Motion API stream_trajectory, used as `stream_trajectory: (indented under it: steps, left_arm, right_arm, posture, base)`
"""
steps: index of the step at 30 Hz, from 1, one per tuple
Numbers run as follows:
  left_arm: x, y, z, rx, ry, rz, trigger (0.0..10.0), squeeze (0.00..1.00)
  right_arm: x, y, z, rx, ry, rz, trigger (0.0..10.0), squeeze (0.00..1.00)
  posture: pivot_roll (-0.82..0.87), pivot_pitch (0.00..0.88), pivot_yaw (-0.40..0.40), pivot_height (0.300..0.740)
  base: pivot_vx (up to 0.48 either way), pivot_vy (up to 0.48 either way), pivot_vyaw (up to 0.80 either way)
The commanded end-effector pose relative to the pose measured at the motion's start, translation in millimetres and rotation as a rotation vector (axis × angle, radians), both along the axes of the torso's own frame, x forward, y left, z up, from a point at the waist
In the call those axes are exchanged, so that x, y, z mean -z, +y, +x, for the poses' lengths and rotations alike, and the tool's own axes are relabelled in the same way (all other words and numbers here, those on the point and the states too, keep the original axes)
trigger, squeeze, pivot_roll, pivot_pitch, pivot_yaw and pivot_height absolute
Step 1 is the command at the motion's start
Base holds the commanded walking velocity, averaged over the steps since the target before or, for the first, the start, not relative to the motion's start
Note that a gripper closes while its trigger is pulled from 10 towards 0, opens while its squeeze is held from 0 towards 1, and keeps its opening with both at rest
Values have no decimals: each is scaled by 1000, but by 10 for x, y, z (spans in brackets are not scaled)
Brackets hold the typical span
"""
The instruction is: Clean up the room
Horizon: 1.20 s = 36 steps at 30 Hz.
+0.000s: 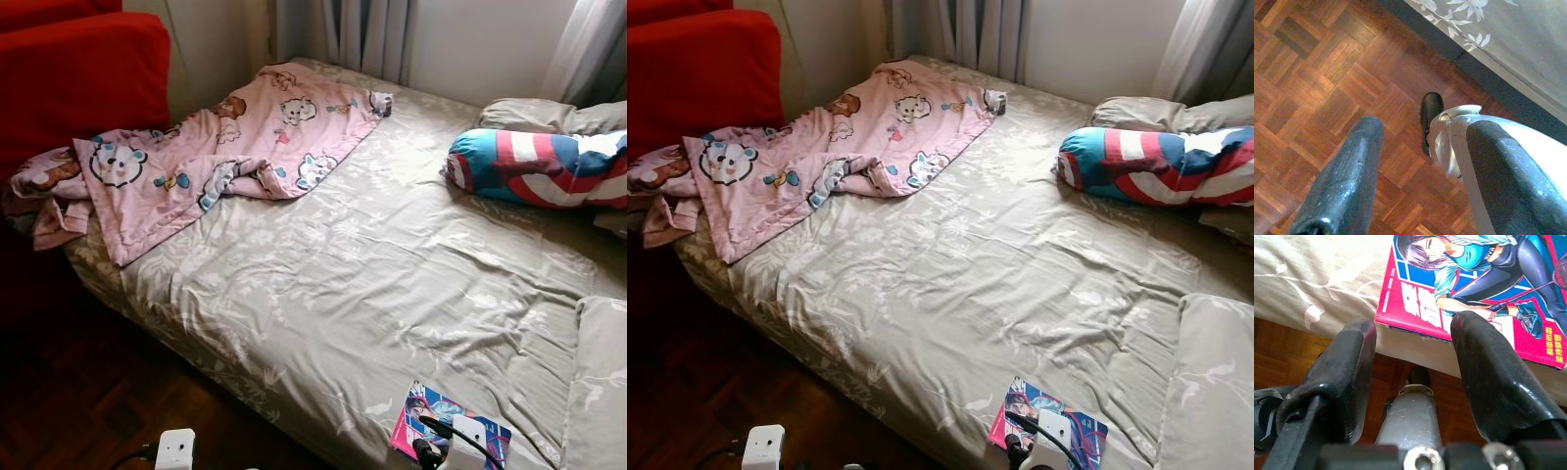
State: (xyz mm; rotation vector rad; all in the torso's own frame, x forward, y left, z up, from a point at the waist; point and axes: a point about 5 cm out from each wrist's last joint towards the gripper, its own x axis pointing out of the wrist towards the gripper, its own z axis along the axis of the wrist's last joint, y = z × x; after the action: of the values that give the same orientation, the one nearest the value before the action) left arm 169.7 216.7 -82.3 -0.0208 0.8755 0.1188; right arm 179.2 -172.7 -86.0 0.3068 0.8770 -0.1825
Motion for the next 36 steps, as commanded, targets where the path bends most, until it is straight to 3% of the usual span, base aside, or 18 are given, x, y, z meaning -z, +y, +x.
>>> stream_trajectory:
  steps: [1,16,22,36]
  left_arm:
    - [45,8,-93,-2,43,1,10000,0]
    - [40,10,-80,8,41,3,10000,0]
    - [38,12,-78,6,39,4,10000,0]
    - [34,20,-71,3,39,3,10000,0]
  right_arm:
    - [20,-1,-37,13,21,4,10000,0]
    - [40,-4,-69,18,53,-9,10000,0]
    - [46,-9,-79,10,66,-16,10000,0]
    - [37,-6,-59,18,58,-15,10000,0]
  posture:
    - [118,165,-38,740]
    - [116,170,-38,740]
    - [118,171,-37,740]
    - [118,168,-33,740]
  base:
    - [0,337,0]
    - [0,348,0]
    - [0,345,-748]
    - [0,376,0]
